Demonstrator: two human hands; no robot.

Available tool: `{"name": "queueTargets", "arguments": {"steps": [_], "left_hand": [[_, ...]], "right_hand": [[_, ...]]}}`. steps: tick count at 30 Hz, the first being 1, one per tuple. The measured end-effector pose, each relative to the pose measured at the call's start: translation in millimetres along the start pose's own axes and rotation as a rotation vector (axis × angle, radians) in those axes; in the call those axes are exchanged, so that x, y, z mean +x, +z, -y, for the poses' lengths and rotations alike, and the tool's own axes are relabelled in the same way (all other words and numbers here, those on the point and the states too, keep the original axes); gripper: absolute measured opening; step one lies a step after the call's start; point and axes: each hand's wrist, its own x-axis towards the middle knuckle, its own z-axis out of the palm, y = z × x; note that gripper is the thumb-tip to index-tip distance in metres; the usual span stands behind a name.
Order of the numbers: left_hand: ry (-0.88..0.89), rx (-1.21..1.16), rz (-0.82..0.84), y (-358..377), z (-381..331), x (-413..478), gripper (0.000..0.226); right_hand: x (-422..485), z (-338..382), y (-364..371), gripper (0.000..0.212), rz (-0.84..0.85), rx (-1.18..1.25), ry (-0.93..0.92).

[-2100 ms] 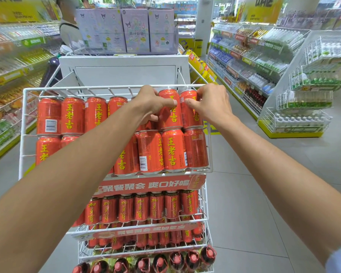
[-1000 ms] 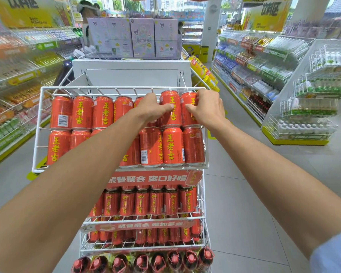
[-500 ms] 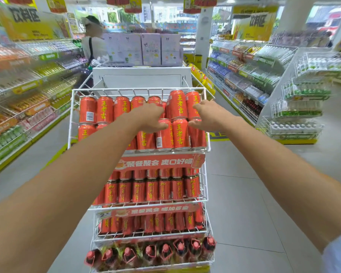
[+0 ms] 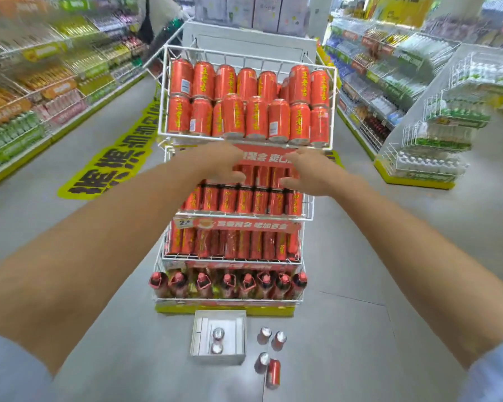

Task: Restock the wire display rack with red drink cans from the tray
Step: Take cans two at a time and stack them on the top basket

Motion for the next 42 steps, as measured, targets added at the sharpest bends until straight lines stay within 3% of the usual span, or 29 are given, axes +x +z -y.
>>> {"name": "queueTargets", "arguments": {"steps": [5, 10, 14, 19, 22, 27, 35, 42], "left_hand": [[-0.136, -0.101, 0.12, 83.6, 36.6, -25.5, 0.05], [-0.228, -0.239, 0.252, 197.3, 56.4, -40.4, 0.042], [-0.28, -0.32, 0.385, 321.0, 57.3, -56.3, 0.034], [-0.265, -0.41, 0.524, 487.4, 54.6, -67.4, 0.045], [-0.303, -0.449, 0.565, 579.9, 51.5, -62.1, 0.057], [-0.304, -0.486, 0.639, 751.6, 50.8, -38.2, 0.058], [-0.295, -0.567, 0.615, 960.3, 45.9, 9.8, 0.059], [-0.297, -0.685, 0.586, 1054.4, 33.1, 25.5, 0.061]], "right_hand": [[27.2, 56.7, 77.2, 0.074, 0.131, 0.093, -0.119], [48.8, 85.2, 197.0, 0.063, 0.271, 0.181, -0.177], [50.3, 97.2, 316.8, 0.067, 0.391, 0.252, -0.163], [42.8, 106.2, 488.7, 0.055, 0.553, 0.272, -0.133], [38.6, 109.3, 587.0, 0.059, 0.6, 0.272, -0.113], [42.2, 114.4, 755.6, 0.069, 0.703, 0.292, -0.032], [79.1, 111.2, 956.8, 0.069, 0.637, 0.279, 0.013], [86.9, 109.4, 1045.7, 0.061, 0.603, 0.308, 0.039]]}}
